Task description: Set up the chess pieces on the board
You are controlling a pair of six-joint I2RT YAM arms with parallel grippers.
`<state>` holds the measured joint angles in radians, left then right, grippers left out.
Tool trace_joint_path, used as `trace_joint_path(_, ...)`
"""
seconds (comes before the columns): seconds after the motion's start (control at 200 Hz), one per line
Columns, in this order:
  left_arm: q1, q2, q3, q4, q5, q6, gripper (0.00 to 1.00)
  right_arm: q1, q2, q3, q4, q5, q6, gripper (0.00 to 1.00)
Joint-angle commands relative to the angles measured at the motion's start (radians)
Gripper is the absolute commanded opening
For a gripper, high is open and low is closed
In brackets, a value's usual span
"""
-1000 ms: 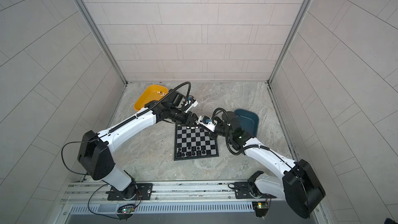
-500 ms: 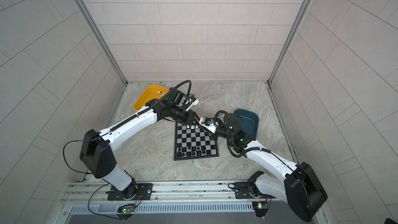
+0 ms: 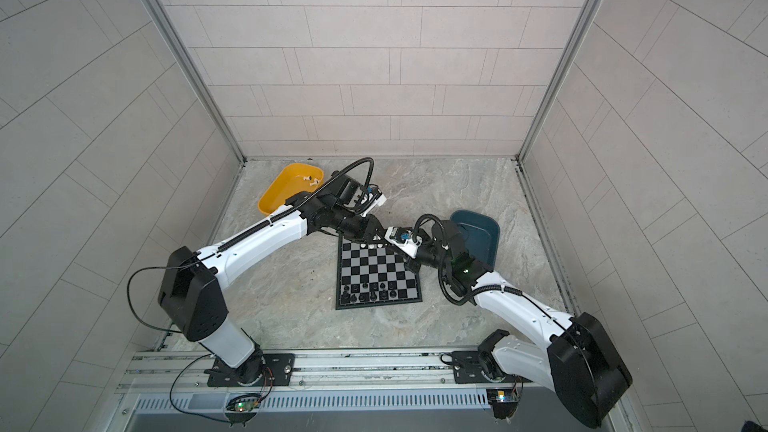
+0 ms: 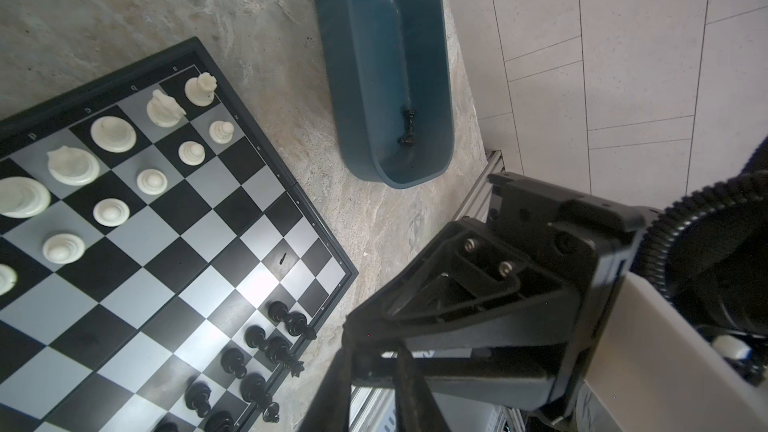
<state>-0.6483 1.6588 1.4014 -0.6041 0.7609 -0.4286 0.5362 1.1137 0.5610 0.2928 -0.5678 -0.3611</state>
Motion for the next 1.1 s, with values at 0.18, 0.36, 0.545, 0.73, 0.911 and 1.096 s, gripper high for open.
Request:
trace_joint_path(0.18, -0.004, 0.022, 0.021, -0.014, -0.001, -0.004, 0.1, 0.004, -0.046, -0.01, 0.071, -0.036, 0.014, 0.0)
trace_joint_path(0.36, -0.005, 0.028, 0.03, 0.014, 0.052, -0.03, 0.0, 0.004, -0.072, 0.018, 0.046, -0.02, 0.083, 0.1)
trace_joint_path(0.545, -0.005, -0.016, -0.002, 0.043, -0.046, -0.021, 0.0, -0.021, -0.184, 0.052, -0.09, 0.17, 0.258, 0.82)
trace_joint_path(0.73, -0.105, -0.011, 0.01, -0.036, -0.252, 0.089, 0.0, -0.083, -0.248, 0.234, -0.455, 0.51, 0.454, 0.99)
trace_joint_path(0.911, -0.26, 0.056, 0.046, -0.08, -0.46, 0.182, 0.0, -0.331, -0.224, 0.334, -0.713, 0.466, 0.789, 0.99)
trace_joint_path(1.096, -0.364, 0.131, 0.033, -0.056, -0.592, 0.202, 0.0, -0.483, -0.281, 0.229, -0.691, 0.362, 0.949, 0.99)
